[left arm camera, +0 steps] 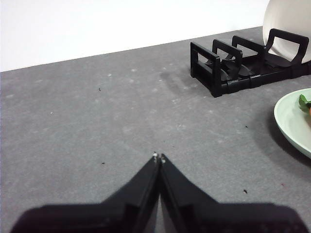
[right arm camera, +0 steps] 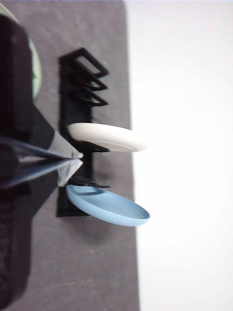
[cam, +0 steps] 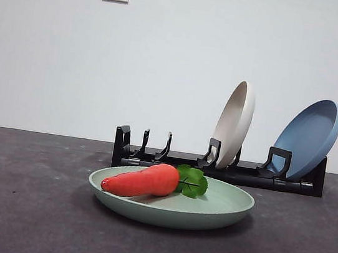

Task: Take the green plate from the plate rack,put the plate on the table,take the carrot from the table,put the carrot in the plate

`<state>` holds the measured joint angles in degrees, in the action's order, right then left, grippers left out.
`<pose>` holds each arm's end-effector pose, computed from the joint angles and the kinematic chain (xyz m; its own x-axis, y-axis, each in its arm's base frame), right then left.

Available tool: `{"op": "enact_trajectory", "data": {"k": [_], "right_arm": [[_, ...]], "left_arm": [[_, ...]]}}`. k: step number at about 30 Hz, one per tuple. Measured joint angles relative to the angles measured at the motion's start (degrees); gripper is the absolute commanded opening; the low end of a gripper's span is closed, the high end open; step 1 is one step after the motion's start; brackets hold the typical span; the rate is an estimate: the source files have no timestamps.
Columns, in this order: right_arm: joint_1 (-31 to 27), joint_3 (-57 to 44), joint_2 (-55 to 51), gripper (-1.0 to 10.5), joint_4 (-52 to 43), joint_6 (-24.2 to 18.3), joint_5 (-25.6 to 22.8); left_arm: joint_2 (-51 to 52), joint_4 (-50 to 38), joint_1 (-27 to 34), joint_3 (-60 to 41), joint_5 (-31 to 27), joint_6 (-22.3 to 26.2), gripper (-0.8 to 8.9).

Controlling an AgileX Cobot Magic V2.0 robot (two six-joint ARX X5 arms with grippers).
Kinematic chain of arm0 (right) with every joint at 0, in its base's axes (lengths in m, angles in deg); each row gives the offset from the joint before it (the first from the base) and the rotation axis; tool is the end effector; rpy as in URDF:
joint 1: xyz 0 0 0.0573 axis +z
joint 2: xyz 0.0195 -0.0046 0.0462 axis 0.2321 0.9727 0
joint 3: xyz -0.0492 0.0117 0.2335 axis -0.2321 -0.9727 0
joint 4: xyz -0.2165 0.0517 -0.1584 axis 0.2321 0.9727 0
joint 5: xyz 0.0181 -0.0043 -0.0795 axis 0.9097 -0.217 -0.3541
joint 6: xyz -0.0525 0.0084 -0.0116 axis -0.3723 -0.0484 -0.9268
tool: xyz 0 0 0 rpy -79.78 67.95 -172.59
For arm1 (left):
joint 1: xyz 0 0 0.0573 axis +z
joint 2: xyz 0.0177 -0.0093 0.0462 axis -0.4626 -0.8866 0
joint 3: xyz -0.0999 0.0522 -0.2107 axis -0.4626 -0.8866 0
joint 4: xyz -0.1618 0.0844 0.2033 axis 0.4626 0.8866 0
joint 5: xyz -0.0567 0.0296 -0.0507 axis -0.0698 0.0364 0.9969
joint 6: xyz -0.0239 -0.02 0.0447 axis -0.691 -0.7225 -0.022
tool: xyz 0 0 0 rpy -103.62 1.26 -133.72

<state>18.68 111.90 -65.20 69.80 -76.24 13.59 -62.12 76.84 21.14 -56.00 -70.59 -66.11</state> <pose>0.1137 0.0136 0.2967 0.9792 0.1937 -0.0596 -0.1884 0.9784 0.0854 0.1414 -0.0176 0.1520 0.9695 -0.1651 -0.1810 0.1837 0.9787 0.0916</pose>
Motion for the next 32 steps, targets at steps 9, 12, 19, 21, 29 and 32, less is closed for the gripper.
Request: {"op": "enact_trajectory", "data": {"k": [9, 12, 19, 21, 29, 32], "right_arm": [[-0.09, -22.32, -9.29, 0.0, -13.88, 3.41, -0.13], [-0.09, -25.49, -10.45, 0.0, -14.36, 3.61, -0.13], [-0.09, -31.28, -12.33, 0.0, -14.47, 4.17, -0.13], [-0.09, -31.47, -12.26, 0.0, -13.79, 4.48, -0.98], [-0.09, -31.47, -12.35, 0.0, -13.77, 5.62, -1.60], [-0.09, -31.47, -12.35, 0.0, -13.77, 5.81, -1.62]], "left_arm": [[0.00, 0.00, 0.00, 0.00, 0.00, 0.00, -0.02], [0.00, 0.00, 0.00, 0.00, 0.00, 0.00, -0.02], [0.00, 0.00, 0.00, 0.00, -0.02, 0.00, -0.02], [0.00, 0.00, 0.00, 0.00, 0.00, 0.00, -0.02], [0.00, 0.00, 0.00, 0.00, 0.00, 0.00, -0.02], [0.00, 0.00, 0.00, 0.00, 0.00, 0.00, -0.02]]}}
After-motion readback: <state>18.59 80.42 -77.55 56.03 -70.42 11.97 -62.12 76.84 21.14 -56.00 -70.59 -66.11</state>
